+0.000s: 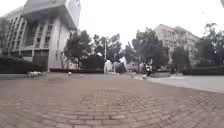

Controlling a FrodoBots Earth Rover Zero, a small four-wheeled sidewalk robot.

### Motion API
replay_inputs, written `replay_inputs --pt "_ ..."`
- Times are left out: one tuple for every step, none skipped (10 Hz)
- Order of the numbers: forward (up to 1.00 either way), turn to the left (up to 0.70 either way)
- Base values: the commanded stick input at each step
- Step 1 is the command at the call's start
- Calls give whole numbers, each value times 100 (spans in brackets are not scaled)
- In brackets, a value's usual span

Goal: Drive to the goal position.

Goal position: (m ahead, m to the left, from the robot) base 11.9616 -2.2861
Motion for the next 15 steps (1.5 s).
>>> replay_inputs --pt "70 0" --pt "70 0" --pt "70 0" --pt "70 0" --pt "70 0" --pt "70 0" --pt "70 0" --pt "70 0" --pt "70 0" --pt "70 0" --pt "70 0" --pt "70 0" --pt "70 0" --pt "70 0" --pt "70 0"
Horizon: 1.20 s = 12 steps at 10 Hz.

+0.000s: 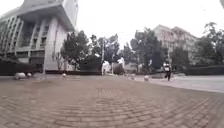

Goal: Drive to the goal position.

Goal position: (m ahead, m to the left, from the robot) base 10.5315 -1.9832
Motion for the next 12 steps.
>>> replay_inputs --pt "70 0" --pt "70 0" --pt "70 0" --pt "70 0" --pt "70 0" --pt "70 0" --pt "70 0" --pt "70 0" --pt "70 0" --pt "70 0" --pt "70 0" --pt "70 0"
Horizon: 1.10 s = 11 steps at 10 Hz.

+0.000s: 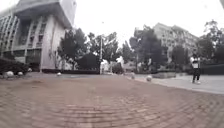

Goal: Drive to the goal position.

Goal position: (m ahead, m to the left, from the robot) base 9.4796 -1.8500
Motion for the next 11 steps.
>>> replay_inputs --pt "70 0" --pt "70 0" --pt "70 0" --pt "70 0" --pt "70 0" --pt "70 11" --pt "70 14" --pt "70 14" --pt "70 5" --pt "70 0" --pt "70 0"
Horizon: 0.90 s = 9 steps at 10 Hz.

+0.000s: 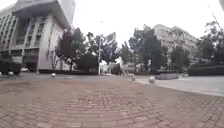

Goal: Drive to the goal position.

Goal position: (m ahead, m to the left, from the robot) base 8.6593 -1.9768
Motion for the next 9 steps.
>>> replay_inputs --pt "70 0" --pt "70 0" --pt "70 0" --pt "70 0" --pt "70 0" --pt "70 0" --pt "70 0" --pt "70 0" --pt "70 0"
